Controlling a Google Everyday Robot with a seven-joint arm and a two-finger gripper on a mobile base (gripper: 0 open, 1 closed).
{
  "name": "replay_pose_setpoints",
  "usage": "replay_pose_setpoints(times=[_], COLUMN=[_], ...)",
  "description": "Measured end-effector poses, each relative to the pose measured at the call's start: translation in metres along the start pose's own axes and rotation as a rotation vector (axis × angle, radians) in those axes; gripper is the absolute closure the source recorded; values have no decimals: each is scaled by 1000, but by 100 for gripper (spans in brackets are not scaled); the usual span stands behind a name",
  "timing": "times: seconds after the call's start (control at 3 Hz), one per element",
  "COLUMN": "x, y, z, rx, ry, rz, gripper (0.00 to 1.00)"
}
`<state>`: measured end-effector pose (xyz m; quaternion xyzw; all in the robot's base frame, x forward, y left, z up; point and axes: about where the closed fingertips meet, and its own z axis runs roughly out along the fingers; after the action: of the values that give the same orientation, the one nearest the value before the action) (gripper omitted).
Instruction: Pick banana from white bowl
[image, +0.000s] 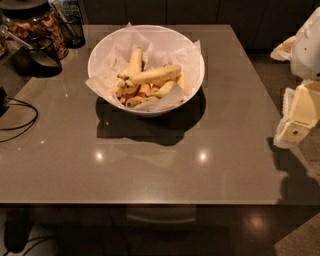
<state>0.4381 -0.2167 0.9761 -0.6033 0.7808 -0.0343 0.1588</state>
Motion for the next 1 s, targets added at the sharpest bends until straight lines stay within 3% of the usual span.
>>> replay_pose_setpoints(times=[0.33, 1.0], x=[-15, -20], y=[-7, -16], z=[-1, -4], rx=[4, 37], ry=[23, -3], rz=[-39, -36], gripper=[0, 0])
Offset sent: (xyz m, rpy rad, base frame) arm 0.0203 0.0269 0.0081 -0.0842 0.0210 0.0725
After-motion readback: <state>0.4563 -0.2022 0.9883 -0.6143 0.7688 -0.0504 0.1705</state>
